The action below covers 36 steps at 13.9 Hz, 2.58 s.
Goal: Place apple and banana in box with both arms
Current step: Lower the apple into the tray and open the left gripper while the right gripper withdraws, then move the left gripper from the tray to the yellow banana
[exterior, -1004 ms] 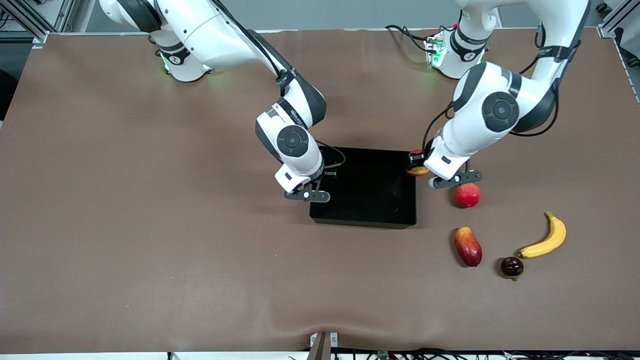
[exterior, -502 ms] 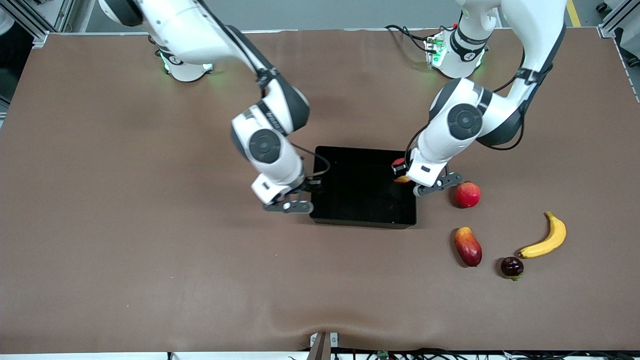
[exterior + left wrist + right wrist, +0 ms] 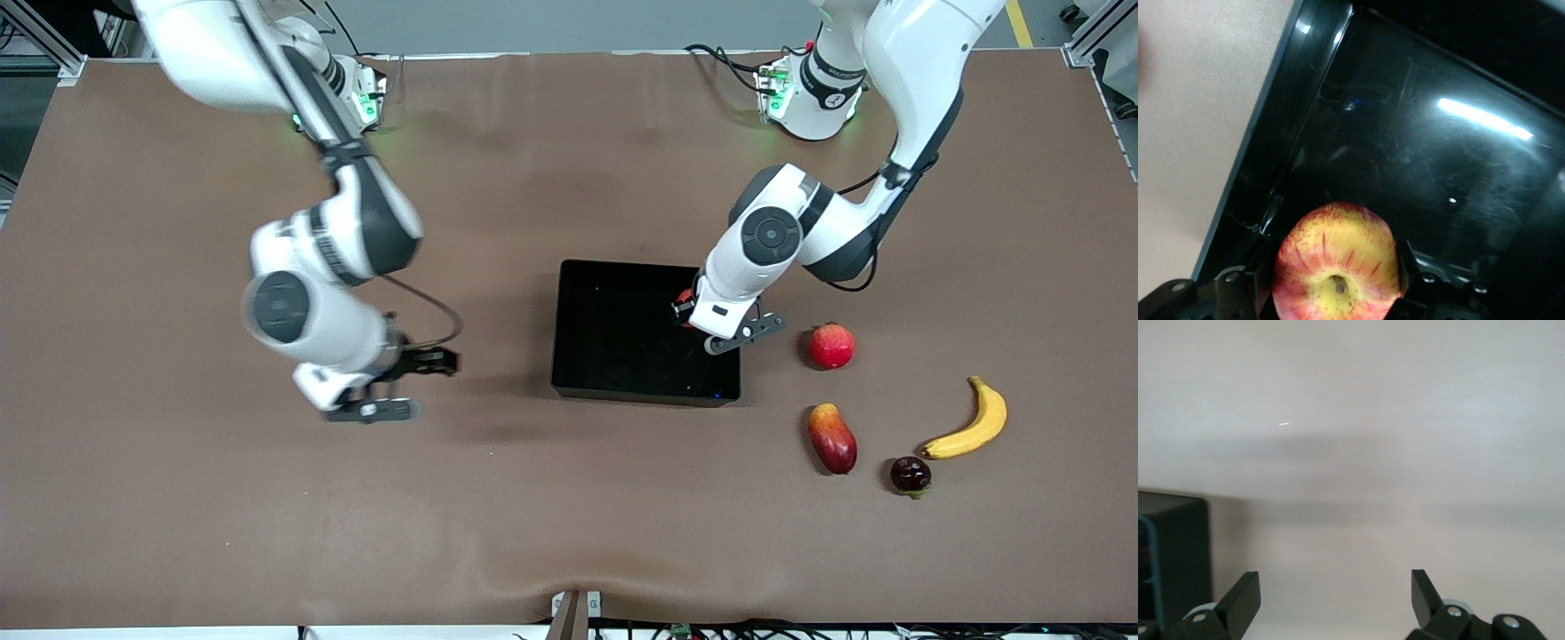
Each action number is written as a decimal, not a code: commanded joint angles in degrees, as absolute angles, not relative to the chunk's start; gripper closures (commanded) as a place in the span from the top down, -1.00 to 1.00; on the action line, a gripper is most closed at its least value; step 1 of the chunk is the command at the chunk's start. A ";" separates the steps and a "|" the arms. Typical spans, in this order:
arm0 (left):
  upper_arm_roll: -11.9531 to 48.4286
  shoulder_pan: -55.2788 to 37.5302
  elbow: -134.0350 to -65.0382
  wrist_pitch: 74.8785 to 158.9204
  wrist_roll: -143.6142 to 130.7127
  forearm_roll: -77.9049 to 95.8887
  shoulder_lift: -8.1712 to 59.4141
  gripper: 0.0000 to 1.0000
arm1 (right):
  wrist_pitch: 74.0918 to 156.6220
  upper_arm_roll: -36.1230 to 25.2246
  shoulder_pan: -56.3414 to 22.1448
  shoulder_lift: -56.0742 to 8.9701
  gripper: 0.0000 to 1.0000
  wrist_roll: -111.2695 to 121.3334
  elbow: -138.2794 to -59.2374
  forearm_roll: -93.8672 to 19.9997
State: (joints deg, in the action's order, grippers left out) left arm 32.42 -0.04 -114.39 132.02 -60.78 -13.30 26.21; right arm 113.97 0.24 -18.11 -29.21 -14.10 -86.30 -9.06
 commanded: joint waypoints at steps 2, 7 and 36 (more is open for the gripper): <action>32.43 -1.49 -113.20 133.24 -66.08 -18.80 30.31 -1.00 | 109.44 1.23 -10.04 -22.51 1.00 -6.61 -90.18 -9.67; 32.34 -1.49 -112.33 133.24 -67.15 -19.69 31.47 1.00 | 104.16 1.06 -3.53 -14.43 1.00 -3.96 -90.26 -7.30; 32.43 42.88 -90.88 115.03 17.88 -20.20 36.29 1.00 | 86.58 -2.64 1.23 3.52 1.00 1.23 -90.09 -2.55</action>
State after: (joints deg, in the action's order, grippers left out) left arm 31.71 41.00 -89.98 111.59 10.18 -17.55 35.10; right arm 86.85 -3.25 0.63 2.43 0.72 -88.59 -3.04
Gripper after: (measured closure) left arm 0.000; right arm 0.000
